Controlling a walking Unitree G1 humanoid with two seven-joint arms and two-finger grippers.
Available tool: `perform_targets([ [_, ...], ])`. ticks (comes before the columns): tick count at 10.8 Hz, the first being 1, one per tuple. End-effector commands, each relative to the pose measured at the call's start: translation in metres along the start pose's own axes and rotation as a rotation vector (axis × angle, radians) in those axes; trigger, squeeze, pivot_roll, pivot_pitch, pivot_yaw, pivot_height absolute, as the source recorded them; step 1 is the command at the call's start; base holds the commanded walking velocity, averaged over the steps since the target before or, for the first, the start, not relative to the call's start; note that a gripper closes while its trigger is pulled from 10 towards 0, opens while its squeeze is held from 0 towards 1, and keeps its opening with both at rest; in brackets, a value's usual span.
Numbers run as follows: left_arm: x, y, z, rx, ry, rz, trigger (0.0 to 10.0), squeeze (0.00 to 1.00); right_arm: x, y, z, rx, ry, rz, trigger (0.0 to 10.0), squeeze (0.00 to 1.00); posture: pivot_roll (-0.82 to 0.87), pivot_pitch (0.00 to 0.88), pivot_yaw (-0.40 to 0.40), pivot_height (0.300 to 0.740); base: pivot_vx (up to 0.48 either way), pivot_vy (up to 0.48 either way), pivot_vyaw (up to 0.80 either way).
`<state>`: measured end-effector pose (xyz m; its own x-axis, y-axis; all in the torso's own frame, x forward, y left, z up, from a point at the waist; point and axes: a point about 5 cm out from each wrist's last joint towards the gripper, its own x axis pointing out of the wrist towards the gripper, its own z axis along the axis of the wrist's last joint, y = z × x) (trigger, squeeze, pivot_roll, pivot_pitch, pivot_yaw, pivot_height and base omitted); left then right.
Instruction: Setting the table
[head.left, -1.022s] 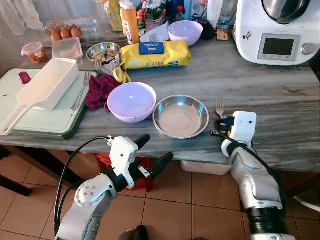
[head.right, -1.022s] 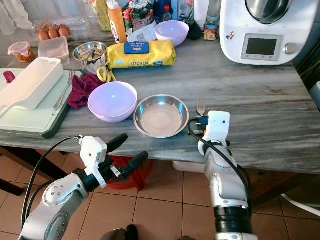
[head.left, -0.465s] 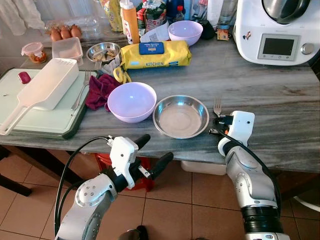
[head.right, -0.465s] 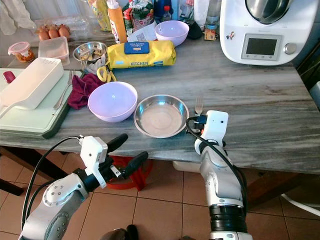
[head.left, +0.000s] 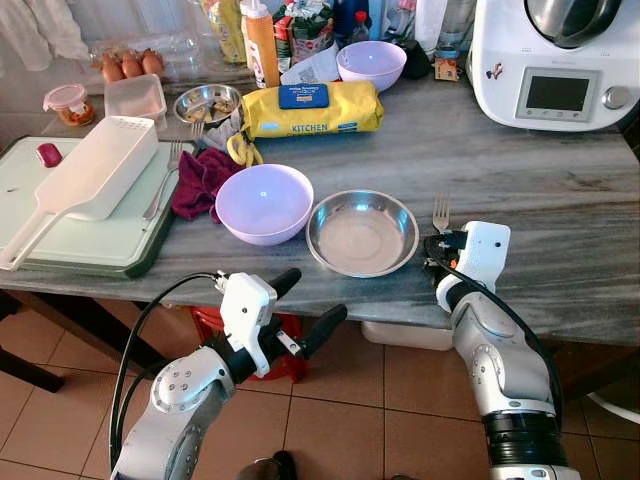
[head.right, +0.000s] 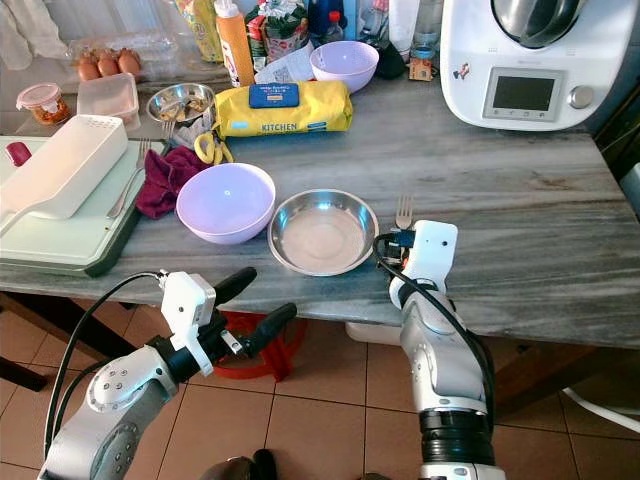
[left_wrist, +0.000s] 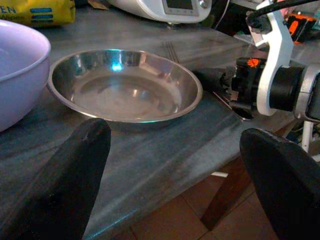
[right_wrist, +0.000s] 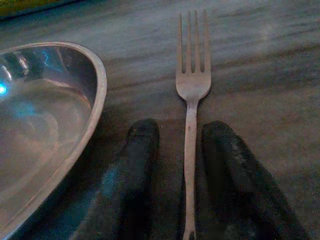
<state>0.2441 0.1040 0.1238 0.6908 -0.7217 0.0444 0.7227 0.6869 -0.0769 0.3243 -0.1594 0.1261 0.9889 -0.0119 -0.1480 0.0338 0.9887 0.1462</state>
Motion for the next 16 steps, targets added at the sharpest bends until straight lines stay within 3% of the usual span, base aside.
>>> perform_targets([
  [1,0.0,0.0,-0.001,0.011,0.009,-0.007,10.0,0.0,0.0,-0.005,0.0,0.007,-0.001,-0.019,10.0,1.0,-0.04,0.155,0.046,0.74,0.0,0.0,0.0],
  [7,0.0,0.002,-0.004,0.016,0.014,-0.005,10.0,0.0,-0.007,-0.007,0.03,0.03,-0.158,-0.004,10.0,1.0,-0.04,0.15,0.054,0.74,0.0,0.0,0.0],
  [8,0.0,0.003,-0.004,0.02,0.013,-0.006,10.0,0.0,-0.012,-0.005,0.042,-0.063,-0.238,0.0,10.0,1.0,-0.04,0.149,0.055,0.74,0.0,0.0,0.0],
  [11,0.0,0.005,-0.002,0.041,0.006,0.012,10.0,0.0,-0.026,0.02,0.062,-0.081,-0.35,0.1,10.0,1.0,-0.04,0.142,0.061,0.74,0.0,0.0,0.0],
  [14,0.004,0.02,0.007,0.066,-0.045,0.194,10.0,0.0,-0.044,0.035,0.05,-0.045,-0.337,0.173,10.0,1.0,-0.04,0.12,0.065,0.74,0.0,0.0,0.0],
  [16,-0.002,0.035,-0.001,0.154,0.012,0.397,10.0,0.0,-0.053,0.033,0.038,-0.05,-0.289,0.187,10.0,1.0,-0.04,0.101,0.065,0.74,0.0,0.0,0.0],
])
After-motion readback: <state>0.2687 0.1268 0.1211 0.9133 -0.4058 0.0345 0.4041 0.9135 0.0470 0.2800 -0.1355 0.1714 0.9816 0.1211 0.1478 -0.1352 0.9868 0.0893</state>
